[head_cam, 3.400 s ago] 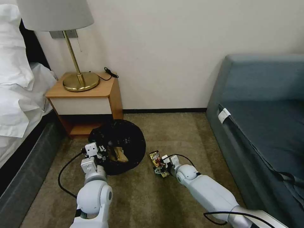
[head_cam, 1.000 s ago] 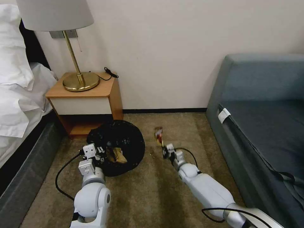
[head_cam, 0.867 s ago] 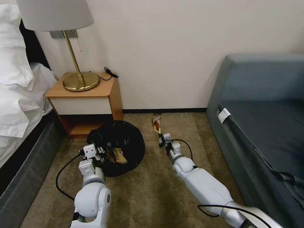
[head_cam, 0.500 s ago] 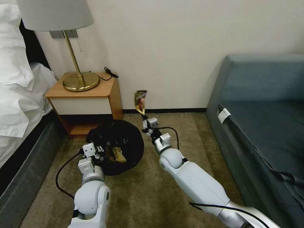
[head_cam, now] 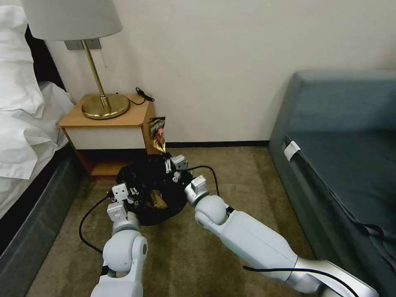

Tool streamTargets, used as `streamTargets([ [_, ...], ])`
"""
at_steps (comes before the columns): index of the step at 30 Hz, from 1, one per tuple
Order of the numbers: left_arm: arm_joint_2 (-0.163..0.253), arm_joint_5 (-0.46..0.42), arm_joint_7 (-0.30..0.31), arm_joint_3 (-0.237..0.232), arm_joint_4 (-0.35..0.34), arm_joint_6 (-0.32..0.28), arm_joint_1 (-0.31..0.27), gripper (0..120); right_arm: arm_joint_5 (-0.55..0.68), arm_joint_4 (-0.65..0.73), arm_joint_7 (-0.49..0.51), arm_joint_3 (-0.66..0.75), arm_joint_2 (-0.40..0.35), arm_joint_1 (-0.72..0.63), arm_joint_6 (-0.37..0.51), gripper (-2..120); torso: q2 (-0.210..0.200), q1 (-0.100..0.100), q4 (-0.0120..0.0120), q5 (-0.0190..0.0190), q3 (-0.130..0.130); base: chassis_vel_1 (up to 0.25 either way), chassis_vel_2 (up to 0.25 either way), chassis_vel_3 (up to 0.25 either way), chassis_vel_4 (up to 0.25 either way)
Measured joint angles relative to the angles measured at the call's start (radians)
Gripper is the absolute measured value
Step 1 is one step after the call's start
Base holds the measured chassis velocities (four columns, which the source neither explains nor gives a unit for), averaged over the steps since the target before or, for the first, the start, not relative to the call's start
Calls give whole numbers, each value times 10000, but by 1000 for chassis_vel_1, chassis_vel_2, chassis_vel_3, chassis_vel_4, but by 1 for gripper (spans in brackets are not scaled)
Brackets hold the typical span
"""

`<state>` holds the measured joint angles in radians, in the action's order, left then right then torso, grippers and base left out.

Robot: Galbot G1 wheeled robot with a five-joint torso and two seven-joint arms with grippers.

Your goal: Pick up the trash bin, then pick up the garbage on the floor and place it into the trash bin.

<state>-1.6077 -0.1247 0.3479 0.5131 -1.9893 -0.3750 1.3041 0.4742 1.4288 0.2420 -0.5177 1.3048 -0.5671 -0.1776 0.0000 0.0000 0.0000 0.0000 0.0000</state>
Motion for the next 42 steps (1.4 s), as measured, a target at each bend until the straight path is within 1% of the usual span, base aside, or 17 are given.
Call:
streamTargets([
  [9,-5,84,3,-91,133,7,-154,4,-147,-307,-6,-493,-65,-319,47,0,0,0,0,0,0,0,0,0,0],
  [12,-6,86,3,-94,157,6,-191,4,-320,-262,41,-498,-89,-434,63,5,0,0,-1,0,0,0,0,0,0],
  [13,-6,87,4,-101,157,6,-203,4,-444,-215,81,-494,-105,-515,69,11,0,0,0,0,0,0,0,0,0],
  [14,-6,87,4,-101,157,6,-203,4,-444,-215,81,-494,-105,-515,69,11,0,0,0,0,0,0,0,0,0],
  [17,-6,88,2,-116,158,6,-212,4,-506,-152,113,-490,-119,-592,77,20,0,0,0,0,0,0,0,0,0],
  [19,-6,93,0,-127,158,0,-249,4,-555,-127,169,-493,-108,-617,88,35,0,0,0,0,0,0,0,0,0],
  [20,-6,93,0,-127,158,0,-249,4,-555,-127,169,-493,-108,-617,88,35,0,0,0,0,0,0,0,0,0],
  [22,-6,93,-1,-129,158,-14,-257,4,-558,-111,195,-494,-100,-615,90,45,0,0,0,0,0,0,0,0,0],
  [23,-6,93,-1,-129,158,-14,-257,4,-558,-111,195,-494,-100,-615,90,45,0,0,0,0,0,0,0,0,0],
  [25,-5,94,-1,-130,159,-16,-250,4,-557,-16,211,-482,-133,-635,97,57,0,0,0,0,0,0,0,0,0],
  [26,-5,94,-1,-130,159,-16,-250,4,-557,-16,211,-482,-133,-635,97,57,0,0,0,0,0,0,0,0,0],
  [28,-5,98,-1,-139,163,-18,-236,4,-555,49,227,-425,-162,-693,106,67,0,0,0,0,0,0,0,0,0],
  [29,-5,98,-1,-139,163,-18,-236,4,-555,49,227,-425,-162,-693,106,67,0,0,0,0,0,0,0,0,0],
  [31,-5,113,-1,-154,166,-30,-243,4,-559,145,247,-299,-194,-776,114,78,1,0,0,0,0,0,0,0,0],
  [35,-5,116,-2,-160,167,-51,-252,4,-561,253,263,-211,-220,-803,130,86,0,0,0,0,0,0,0,0,0],
  [37,-4,123,-2,-165,164,-72,-255,4,-565,447,288,-46,-260,-776,153,98,0,0,0,0,0,0,0,0,0],
  [42,-5,120,-3,-164,157,-80,-226,4,-540,930,406,501,-341,-623,230,100,0,0,1,0,0,0,0,0,0],
])
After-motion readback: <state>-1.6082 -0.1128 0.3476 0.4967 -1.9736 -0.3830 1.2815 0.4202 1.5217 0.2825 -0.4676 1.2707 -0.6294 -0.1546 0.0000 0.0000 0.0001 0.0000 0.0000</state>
